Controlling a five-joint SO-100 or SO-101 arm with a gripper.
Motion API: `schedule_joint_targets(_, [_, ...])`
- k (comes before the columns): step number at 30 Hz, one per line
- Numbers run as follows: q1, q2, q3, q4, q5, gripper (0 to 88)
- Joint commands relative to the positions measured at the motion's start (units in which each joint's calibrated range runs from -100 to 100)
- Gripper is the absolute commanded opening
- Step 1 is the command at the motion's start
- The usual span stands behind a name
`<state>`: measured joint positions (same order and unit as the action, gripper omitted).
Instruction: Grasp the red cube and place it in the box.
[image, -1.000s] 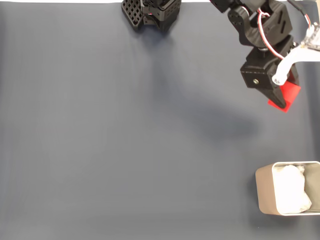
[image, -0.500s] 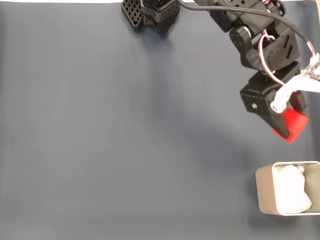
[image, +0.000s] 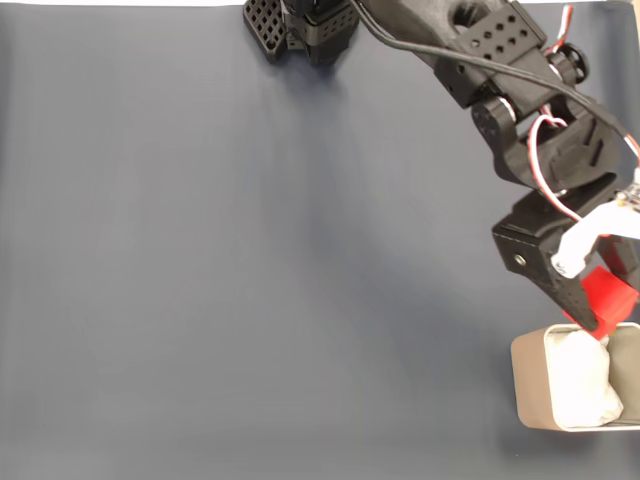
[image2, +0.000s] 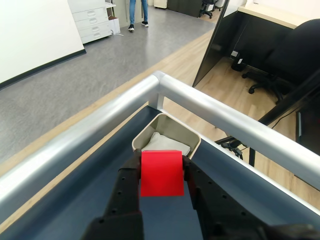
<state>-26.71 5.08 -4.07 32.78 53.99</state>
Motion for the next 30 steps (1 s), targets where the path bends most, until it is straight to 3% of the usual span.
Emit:
schedule_joint_targets(1, [0.7,1.9,-7.7,0.3,-0.6,7.3])
schedule_joint_targets(30, [3.2,23.3,-33.4,0.3,0.4,7.2])
